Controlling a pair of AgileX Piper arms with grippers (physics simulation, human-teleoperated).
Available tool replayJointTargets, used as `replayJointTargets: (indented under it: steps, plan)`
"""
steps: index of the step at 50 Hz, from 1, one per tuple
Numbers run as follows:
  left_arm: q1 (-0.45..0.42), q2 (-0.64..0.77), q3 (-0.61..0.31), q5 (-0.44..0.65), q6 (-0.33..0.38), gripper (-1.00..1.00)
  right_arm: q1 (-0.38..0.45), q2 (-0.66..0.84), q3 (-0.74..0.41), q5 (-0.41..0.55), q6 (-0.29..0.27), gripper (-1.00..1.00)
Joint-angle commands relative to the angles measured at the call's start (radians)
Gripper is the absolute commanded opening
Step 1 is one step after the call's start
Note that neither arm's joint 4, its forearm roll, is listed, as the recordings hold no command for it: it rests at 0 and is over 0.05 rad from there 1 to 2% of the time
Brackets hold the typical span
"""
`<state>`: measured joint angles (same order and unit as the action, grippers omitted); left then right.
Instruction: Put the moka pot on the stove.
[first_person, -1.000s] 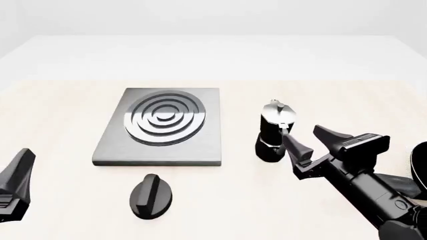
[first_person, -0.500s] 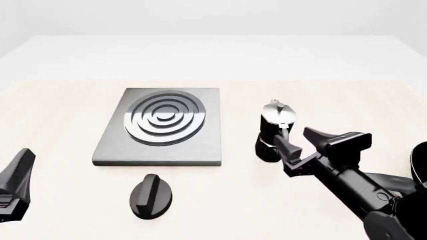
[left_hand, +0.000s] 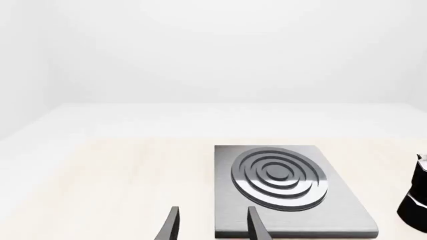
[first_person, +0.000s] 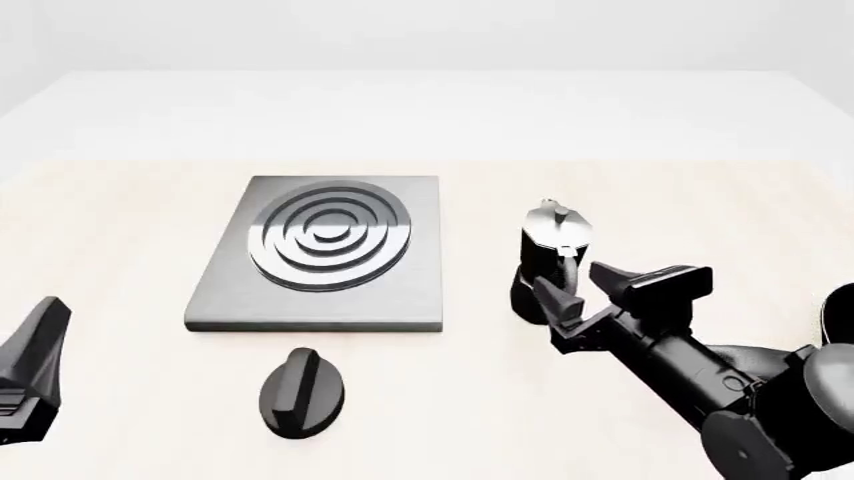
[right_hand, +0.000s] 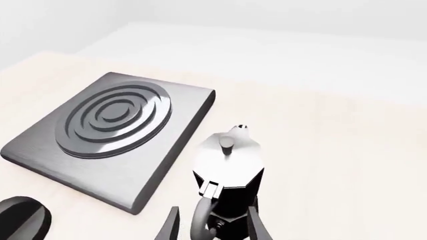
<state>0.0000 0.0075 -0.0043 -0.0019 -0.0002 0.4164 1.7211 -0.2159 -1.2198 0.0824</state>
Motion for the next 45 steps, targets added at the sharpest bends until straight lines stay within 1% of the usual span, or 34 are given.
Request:
replayJointTargets:
  steps: [1,10,14,17,22,23,26,27,30,41,45]
  plan:
    - [0.0,0.0,0.0,0.0,0.0,1.0,0.007,0.043,-0.017,0.0,0.012,-1.0]
    - [0.0,0.0,0.0,0.0,0.0,1.0,0.012,0.047,-0.018,0.0,0.021,-1.0]
    - [0.0,0.0,0.0,0.0,0.0,1.0,0.002,-0.019,0.012,0.0,0.013,-1.0]
    - [0.0,0.0,0.0,0.0,0.0,1.0,0.01,-0.073,0.036,0.0,-0.008,-1.0]
    - [0.0,0.0,0.0,0.0,0.0,1.0,-0.001,-0.115,0.053,0.0,-0.033,-1.0]
    - [0.0,0.0,0.0,0.0,0.0,1.0,0.003,-0.139,0.065,0.0,-0.048,-1.0]
    - [0.0,0.0,0.0,0.0,0.0,1.0,0.007,-0.149,0.068,0.0,-0.054,-1.0]
    - [0.0,0.0,0.0,0.0,0.0,1.0,0.025,-0.238,0.06,0.023,-0.097,-1.0]
    - [0.0,0.0,0.0,0.0,0.0,1.0,0.027,-0.26,0.058,0.037,-0.097,-1.0]
    - [0.0,0.0,0.0,0.0,0.0,1.0,0.028,-0.267,0.056,0.036,-0.103,-1.0]
    - [0.0,0.0,0.0,0.0,0.0,1.0,0.036,-0.281,0.04,0.058,-0.109,-1.0]
